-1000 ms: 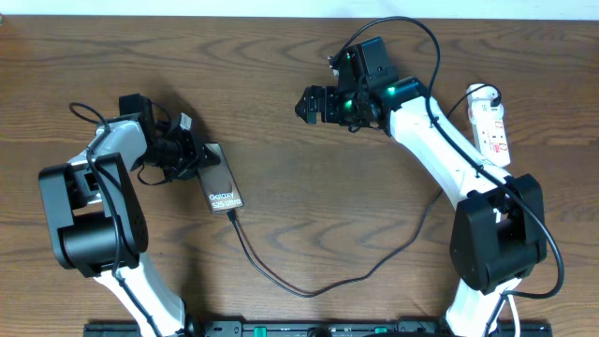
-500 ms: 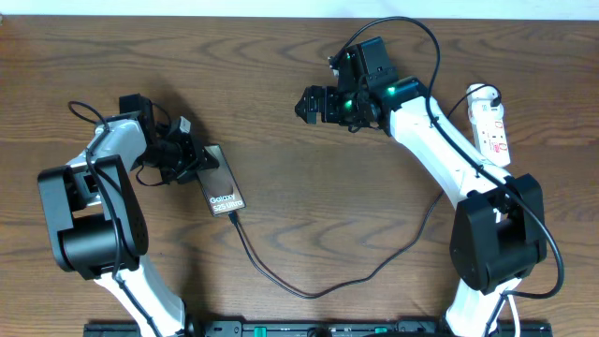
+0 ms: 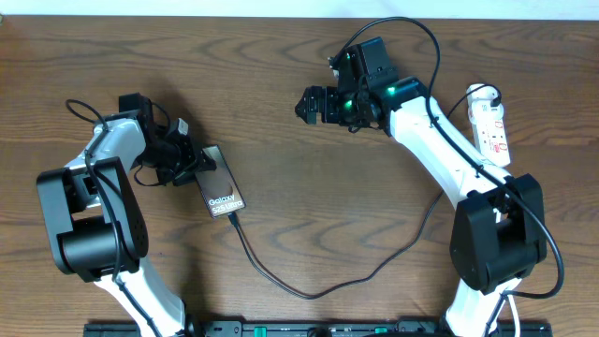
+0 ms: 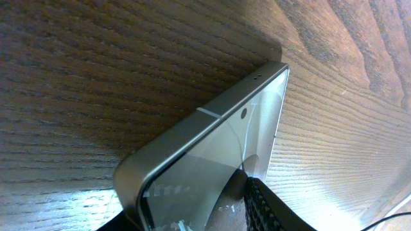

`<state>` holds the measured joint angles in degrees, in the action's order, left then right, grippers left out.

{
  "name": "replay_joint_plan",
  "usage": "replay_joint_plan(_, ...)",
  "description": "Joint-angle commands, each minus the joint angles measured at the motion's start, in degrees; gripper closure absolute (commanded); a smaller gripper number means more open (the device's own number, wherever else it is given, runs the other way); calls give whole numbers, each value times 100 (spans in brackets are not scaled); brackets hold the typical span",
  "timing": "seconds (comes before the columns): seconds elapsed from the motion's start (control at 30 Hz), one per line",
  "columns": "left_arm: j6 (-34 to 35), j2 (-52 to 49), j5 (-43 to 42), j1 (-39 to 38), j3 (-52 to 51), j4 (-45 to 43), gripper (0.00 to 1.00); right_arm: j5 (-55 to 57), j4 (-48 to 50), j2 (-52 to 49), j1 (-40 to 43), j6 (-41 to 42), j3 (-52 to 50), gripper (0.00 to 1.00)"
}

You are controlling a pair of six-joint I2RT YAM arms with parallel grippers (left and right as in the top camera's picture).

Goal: Plug charger to phone and switch on socket
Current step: 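Lay the phone flat on the table with the left gripper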

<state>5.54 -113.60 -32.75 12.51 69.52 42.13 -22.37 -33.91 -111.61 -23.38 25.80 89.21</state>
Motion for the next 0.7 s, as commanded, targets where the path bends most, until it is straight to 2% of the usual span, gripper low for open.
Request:
replay_joint_plan(0.0, -55, -225, 844, 15, -107, 52, 60, 17, -20, 83, -35, -98, 103, 1)
replay_joint_plan(0.67, -35, -225, 1294, 15, -107, 286, 59, 17, -22, 83, -35, -98, 103, 1)
